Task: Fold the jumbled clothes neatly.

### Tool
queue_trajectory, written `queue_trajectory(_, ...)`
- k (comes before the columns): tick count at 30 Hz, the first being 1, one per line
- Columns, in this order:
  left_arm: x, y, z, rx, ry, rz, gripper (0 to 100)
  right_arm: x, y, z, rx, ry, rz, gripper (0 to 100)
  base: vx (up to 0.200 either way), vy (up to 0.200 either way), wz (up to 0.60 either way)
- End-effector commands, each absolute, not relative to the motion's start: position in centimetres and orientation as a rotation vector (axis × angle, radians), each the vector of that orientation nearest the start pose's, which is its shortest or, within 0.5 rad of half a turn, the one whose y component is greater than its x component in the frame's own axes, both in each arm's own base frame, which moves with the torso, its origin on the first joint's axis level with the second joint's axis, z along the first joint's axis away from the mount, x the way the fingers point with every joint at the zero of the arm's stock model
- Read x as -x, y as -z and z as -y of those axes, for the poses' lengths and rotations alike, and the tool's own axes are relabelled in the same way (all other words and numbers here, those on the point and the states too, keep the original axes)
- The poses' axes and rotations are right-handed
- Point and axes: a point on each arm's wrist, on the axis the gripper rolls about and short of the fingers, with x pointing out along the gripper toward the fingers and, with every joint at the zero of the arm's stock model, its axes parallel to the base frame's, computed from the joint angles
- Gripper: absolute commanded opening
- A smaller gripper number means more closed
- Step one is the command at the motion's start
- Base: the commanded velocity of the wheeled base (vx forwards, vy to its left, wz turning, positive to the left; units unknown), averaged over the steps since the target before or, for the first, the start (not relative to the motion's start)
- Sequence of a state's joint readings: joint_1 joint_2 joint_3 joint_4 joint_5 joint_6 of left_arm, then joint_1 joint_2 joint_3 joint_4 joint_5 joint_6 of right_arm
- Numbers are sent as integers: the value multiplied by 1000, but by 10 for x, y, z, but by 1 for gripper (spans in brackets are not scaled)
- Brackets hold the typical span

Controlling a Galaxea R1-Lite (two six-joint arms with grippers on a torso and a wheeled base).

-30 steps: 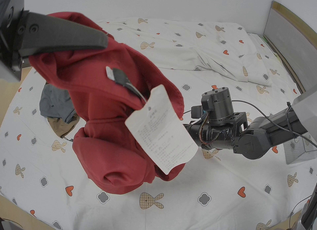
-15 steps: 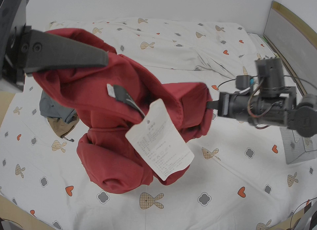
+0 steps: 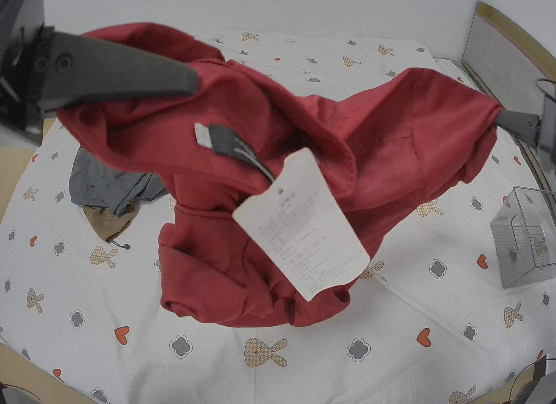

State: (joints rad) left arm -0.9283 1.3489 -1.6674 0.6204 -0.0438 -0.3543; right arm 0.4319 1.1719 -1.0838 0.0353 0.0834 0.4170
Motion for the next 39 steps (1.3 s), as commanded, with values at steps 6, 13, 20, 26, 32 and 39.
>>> queue_trajectory(6, -88, -404, 126, 233, 950, -353, 0, -99, -353, -46, -413, -501, -66, 0, 0, 0, 0)
queue_trajectory(13, -120, -359, 120, 222, 749, -444, 0, -137, -336, -62, -399, -472, -183, 0, 0, 0, 0)
queue_trajectory(20, -146, -317, 113, 231, 618, -470, 0, -187, -320, -85, -376, -448, -302, 0, 0, 0, 0)
queue_trajectory(26, -169, -297, 103, 233, 495, -525, 0, -245, -297, -112, -355, -425, -413, 0, 0, 0, 0)
queue_trajectory(32, -190, -277, 93, 247, 405, -534, 0, -303, -276, -140, -341, -419, -476, 0, 0, 0, 0)
queue_trajectory(39, -224, -242, 74, 268, 257, -591, 100, -344, -253, -172, -330, -439, -523, 100, 0, 0, 0)
